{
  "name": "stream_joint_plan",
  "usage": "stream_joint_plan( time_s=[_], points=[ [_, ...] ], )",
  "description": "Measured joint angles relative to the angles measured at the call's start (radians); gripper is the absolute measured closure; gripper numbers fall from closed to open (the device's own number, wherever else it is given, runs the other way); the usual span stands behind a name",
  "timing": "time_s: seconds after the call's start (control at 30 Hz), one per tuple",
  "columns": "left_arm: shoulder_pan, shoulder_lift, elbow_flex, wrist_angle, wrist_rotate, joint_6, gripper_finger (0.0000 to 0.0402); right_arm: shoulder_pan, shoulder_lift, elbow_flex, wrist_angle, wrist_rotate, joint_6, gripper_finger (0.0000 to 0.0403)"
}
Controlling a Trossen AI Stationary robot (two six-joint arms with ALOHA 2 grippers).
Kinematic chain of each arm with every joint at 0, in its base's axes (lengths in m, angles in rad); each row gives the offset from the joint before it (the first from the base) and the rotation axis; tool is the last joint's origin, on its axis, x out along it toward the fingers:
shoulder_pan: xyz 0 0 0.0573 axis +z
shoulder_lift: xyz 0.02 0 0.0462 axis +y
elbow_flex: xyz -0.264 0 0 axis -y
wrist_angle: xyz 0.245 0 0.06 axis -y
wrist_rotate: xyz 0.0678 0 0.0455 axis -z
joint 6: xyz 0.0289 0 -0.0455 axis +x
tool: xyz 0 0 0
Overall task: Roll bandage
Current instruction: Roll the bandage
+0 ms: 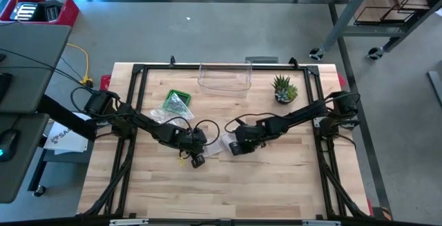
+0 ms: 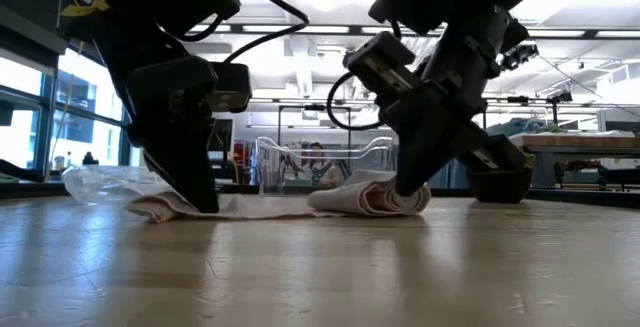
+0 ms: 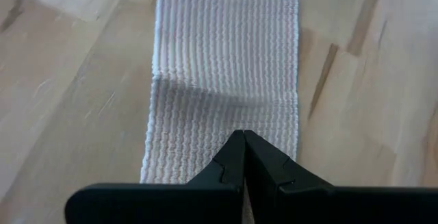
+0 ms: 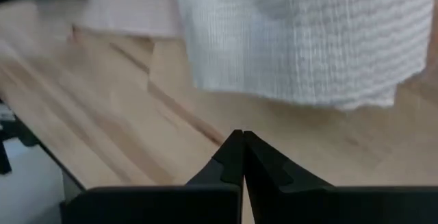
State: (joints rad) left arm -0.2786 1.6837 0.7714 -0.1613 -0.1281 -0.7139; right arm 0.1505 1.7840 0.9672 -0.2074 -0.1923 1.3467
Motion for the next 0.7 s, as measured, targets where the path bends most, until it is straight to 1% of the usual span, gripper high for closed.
stream_joint_plan(
  time_s=[0.13, 0.23, 0.33, 0.43, 0.5, 0.53, 0.6, 0.7],
  points=[
    [0.013, -0.048, -0.003, -0.068, 0.001, 0.007, 0.0401, 0.002, -0.065, 0.0, -0.022, -0.043, -0.079, 0.0403],
    [0.024, -0.088, -0.003, -0.114, -0.025, 0.009, 0.0401, 0.002, -0.142, 0.0, -0.089, -0.038, -0.202, 0.0403],
    [0.029, -0.103, -0.003, -0.14, -0.046, 0.011, 0.0401, -0.012, -0.204, 0.0, -0.141, 0.025, -0.303, 0.0403],
    [0.031, -0.102, -0.002, -0.144, -0.039, 0.018, 0.0401, -0.043, -0.233, 0.0, -0.134, 0.106, -0.407, 0.0402],
    [0.031, -0.1, -0.002, -0.149, -0.032, 0.026, 0.0399, -0.072, -0.236, 0.0, -0.111, 0.107, -0.511, 0.0398],
    [0.031, -0.103, -0.001, -0.155, -0.03, 0.019, 0.0396, -0.093, -0.234, 0.0, -0.109, 0.09, -0.541, 0.0391],
    [0.031, -0.117, 0.018, -0.163, -0.03, 0.002, 0.0386, -0.143, -0.218, 0.0, -0.119, 0.023, -0.557, 0.0369],
    [0.03, -0.129, 0.061, -0.089, -0.038, 0.035, 0.0366, -0.234, -0.178, 0.0, -0.124, -0.03, -0.596, 0.0319]
  ],
)
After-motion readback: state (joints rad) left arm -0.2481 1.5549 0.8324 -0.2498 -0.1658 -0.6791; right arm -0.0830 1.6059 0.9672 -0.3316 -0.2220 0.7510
